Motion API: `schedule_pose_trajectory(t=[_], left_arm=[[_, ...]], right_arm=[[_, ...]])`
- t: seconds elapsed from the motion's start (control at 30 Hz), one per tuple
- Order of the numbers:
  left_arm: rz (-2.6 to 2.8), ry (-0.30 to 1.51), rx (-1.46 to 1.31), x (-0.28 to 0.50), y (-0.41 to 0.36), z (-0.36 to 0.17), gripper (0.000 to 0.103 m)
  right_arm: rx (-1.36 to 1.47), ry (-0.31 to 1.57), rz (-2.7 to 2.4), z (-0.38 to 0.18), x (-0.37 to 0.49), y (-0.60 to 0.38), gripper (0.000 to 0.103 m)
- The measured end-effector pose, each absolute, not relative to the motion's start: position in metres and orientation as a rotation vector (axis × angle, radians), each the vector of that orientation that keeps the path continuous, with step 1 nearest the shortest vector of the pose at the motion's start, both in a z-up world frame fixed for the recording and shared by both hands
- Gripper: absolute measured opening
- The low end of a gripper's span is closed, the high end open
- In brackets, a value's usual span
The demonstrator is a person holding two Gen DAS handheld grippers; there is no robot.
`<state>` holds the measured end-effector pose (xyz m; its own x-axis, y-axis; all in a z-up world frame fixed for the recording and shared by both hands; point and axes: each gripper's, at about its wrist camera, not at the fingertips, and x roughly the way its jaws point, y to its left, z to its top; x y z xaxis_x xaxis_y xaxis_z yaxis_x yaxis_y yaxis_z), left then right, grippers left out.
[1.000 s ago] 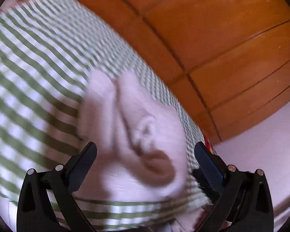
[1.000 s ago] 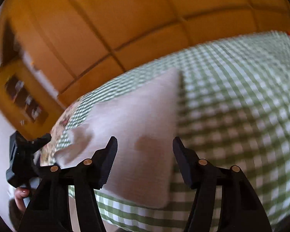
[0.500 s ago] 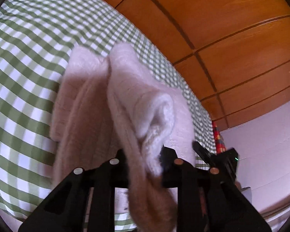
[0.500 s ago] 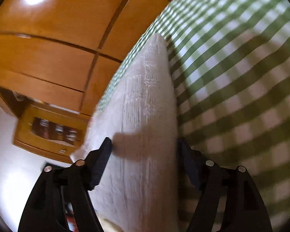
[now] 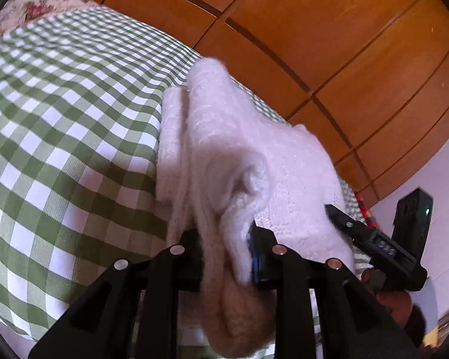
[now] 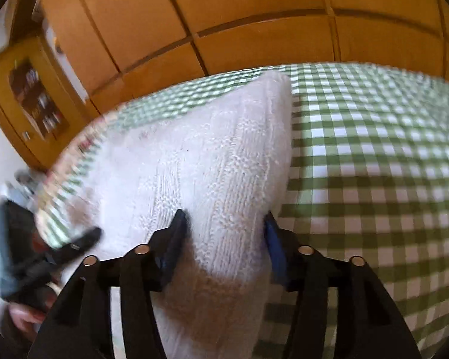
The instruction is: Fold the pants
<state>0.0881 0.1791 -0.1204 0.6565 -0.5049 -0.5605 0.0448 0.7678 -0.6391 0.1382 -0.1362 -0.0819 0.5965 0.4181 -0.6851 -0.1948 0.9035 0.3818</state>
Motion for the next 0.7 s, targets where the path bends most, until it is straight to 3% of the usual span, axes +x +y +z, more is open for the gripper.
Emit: schedule_pose_trajectory(t=[0.1,0.17,0.23,0.4,0.47,0.5,0.53,0.7], left_arm=[[-0.359,0.797,-0.717,0.079,0.189,-0.118,0.029],[-0.4,0.768,-0.765,0.067,0.195,-0.117,0.041],[-0.464,0.724,-0.798,0.056,0.198,-0.112,0.061],[-0.53,0.719,-0.832,0.041,0.193,-0.106,0.065],[-0.51,0.748,-0.811,0.043,0.187,-0.111,0.055],[-0.496,0.785,-0.79,0.046,0.183,-0.114,0.024],[-0.487,0.81,-0.769,0.047,0.182,-0.114,0.015],[-0.434,0.752,-0.665,0.03,0.192,-0.094,0.014]], right_arm=[[0.507,0.855,0.407,-0.084,0.125,-0.169,0.059],[0.593,0.852,0.422,-0.087,0.113,-0.182,0.063],[0.674,0.879,0.448,-0.096,0.1,-0.194,0.063],[0.862,0.96,0.543,-0.124,0.083,-0.202,0.063],[0.877,1.015,0.543,-0.137,0.089,-0.198,0.062],[0.846,1.028,0.532,-0.139,0.09,-0.191,0.048],[0.822,1.038,0.537,-0.137,0.088,-0.186,0.035],[0.5,0.956,0.509,-0.082,0.08,-0.162,0.027]])
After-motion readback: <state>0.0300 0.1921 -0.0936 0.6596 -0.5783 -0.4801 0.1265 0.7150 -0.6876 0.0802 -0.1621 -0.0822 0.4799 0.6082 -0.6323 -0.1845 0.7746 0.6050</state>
